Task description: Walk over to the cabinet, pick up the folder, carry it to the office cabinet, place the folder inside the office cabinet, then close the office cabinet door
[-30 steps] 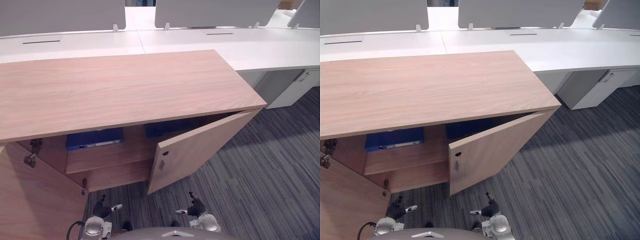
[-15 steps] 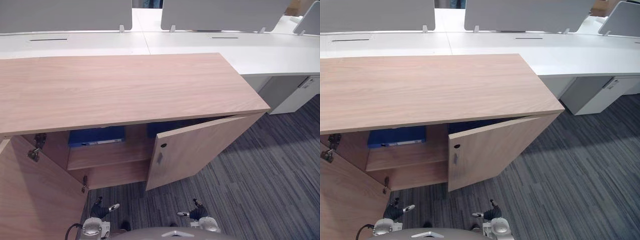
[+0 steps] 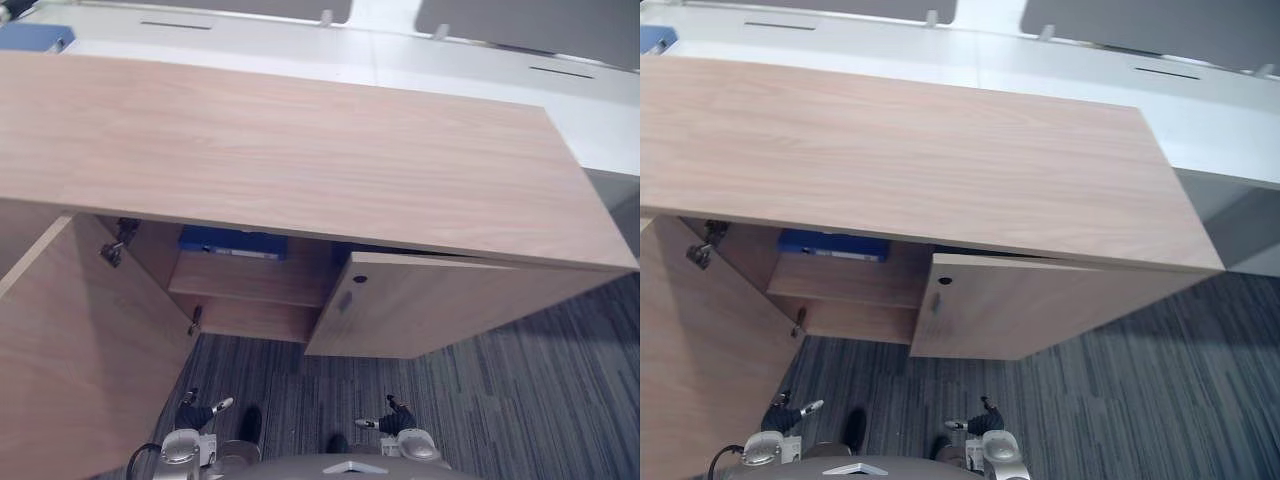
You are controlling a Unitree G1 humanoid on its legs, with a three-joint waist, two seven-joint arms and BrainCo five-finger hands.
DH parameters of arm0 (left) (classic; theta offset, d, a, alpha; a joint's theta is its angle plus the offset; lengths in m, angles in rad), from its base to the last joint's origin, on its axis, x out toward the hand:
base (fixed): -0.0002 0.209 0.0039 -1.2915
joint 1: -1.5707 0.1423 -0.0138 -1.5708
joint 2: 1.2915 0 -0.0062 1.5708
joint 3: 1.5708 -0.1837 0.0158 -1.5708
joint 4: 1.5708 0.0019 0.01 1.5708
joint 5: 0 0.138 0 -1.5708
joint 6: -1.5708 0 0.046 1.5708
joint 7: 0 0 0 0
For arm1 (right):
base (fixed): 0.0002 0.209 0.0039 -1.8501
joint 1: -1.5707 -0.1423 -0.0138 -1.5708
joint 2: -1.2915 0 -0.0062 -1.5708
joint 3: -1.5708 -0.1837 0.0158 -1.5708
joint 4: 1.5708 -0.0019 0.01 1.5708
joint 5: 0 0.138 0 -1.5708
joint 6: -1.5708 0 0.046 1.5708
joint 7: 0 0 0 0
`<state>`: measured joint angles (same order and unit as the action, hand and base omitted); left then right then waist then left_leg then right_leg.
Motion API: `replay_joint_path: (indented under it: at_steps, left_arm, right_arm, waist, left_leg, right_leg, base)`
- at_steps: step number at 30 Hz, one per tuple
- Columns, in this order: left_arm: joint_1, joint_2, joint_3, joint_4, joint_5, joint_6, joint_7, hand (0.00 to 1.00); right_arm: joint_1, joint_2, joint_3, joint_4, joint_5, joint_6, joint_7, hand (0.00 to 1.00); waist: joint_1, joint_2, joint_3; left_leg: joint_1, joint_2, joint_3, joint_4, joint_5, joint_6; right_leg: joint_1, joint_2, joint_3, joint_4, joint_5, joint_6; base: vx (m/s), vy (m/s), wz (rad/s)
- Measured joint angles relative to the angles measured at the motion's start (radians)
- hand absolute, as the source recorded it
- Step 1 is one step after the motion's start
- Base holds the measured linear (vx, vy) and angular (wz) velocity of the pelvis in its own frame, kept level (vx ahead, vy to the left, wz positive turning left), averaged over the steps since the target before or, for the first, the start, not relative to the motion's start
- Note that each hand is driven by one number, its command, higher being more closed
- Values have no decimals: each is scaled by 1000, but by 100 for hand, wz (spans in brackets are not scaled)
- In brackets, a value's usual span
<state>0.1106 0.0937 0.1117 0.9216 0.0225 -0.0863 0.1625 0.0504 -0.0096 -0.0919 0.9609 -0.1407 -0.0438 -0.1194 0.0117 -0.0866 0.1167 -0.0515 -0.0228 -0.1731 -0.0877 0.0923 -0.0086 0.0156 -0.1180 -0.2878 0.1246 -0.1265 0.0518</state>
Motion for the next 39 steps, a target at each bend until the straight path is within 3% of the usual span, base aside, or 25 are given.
replay_joint_path:
  at_steps: [2,3,4,5,6,7,8,9,10,12,15,20,27,30,34,39]
  left_arm:
    - [-2,-8,29,-14,-1,-1,4,0]
    - [1,-21,51,-34,-3,1,7,0]
    - [8,-37,68,-62,-9,1,8,0]
    - [7,-42,78,-78,-13,2,8,0]
    - [2,-42,110,-95,-33,2,8,0]
    - [5,-46,140,-98,-40,3,11,0]
    - [12,-50,144,-99,-40,4,11,0]
    - [24,-62,146,-109,-40,3,12,0]
    - [17,-59,140,-107,-40,4,12,0]
    - [21,-53,144,-105,-40,3,12,0]
    - [44,-58,149,-83,-39,4,13,0]
    - [70,-32,166,-32,-38,14,28,0]
    - [68,-31,173,-2,-37,15,29,0]
    - [68,-25,224,-1,-16,18,30,0]
    - [71,41,324,-2,-16,23,37,0]
    - [68,132,365,-12,-10,22,45,0]
  right_arm:
    - [-5,0,-1,-3,15,1,-2,0]
    - [-8,1,-9,-8,18,1,-5,0]
    - [-5,4,-11,-28,20,1,-16,0]
    - [-6,6,-11,-42,21,1,-20,0]
    - [-18,21,-16,-64,21,1,-25,0]
    - [-11,26,-33,-95,22,1,-26,0]
    - [-3,24,-35,-107,23,1,-27,0]
    - [6,7,-39,-123,25,0,-34,0]
    - [6,8,-37,-117,25,5,-33,0]
    - [34,9,-47,-114,25,4,-33,0]
    - [30,1,-74,-84,25,5,-34,0]
    - [-7,2,-74,-40,24,8,-33,0]
    - [-46,-9,-74,2,18,9,-33,0]
    - [-59,-19,-76,3,17,9,-33,0]
    - [-66,-46,-77,21,17,9,-33,0]
    - [-74,-64,-76,26,17,9,-31,0]
  waist:
    - [0,-5,22]
    - [1,-4,30]
    - [0,5,32]
    - [0,7,32]
    - [3,-28,50]
    - [2,-32,56]
    - [1,-21,53]
    - [-5,11,49]
    - [-10,10,47]
    - [-19,-2,27]
    - [-19,17,19]
    - [-11,32,7]
    - [-12,35,7]
    - [-12,38,9]
    - [-10,39,10]
    - [-10,39,10]
  left_leg:
    - [-3,-11,-4,4,35,-6]
    - [-21,-14,52,7,57,-7]
    - [-46,0,181,9,45,2]
    - [-64,7,253,40,-2,28]
    - [-128,29,377,198,-79,51]
    - [-160,71,459,385,-143,54]
    - [-157,87,476,432,-174,38]
    - [-150,82,466,432,-222,53]
    - [-130,45,440,353,-199,54]
    - [-70,-10,433,163,-158,15]
    - [4,-32,446,-1,-42,22]
    - [37,-43,445,-1,-29,53]
    - [69,-39,435,-1,-25,58]
    - [71,-34,432,-1,-26,57]
    - [90,-35,429,-1,-34,49]
    - [93,-36,429,-1,-42,50]
  right_leg:
    - [26,2,-3,2,-10,-16]
    - [31,-5,-8,13,-11,-18]
    - [21,-8,-33,30,-14,-18]
    - [15,-10,-55,35,-19,-17]
    - [8,-45,-83,53,-42,2]
    - [14,-67,-105,87,-55,15]
    - [19,-68,-107,105,-68,24]
    - [12,-59,-97,135,-110,30]
    - [10,-62,-77,127,-120,25]
    - [13,-59,-44,72,-114,4]
    - [39,-41,-20,26,-89,-1]
    - [94,-38,1,-31,-44,38]
    - [140,-24,-1,-47,-42,32]
    - [142,-19,-1,-49,-45,28]
    - [165,-19,-2,-63,-49,20]
    - [173,-19,-1,-67,-48,11]
  base:
    - [-10,-23,118]
    - [-86,59,127]
    - [-104,82,118]
    - [-103,91,88]
    - [-18,31,57]
    - [10,28,46]
    - [-18,42,37]
    - [-92,109,48]
    - [-122,105,58]
    - [-75,71,82]
    - [-17,54,38]
    - [50,12,-4]
    - [20,-42,2]
    - [-14,-36,2]
    - [-3,-9,1]
    - [11,-12,0]
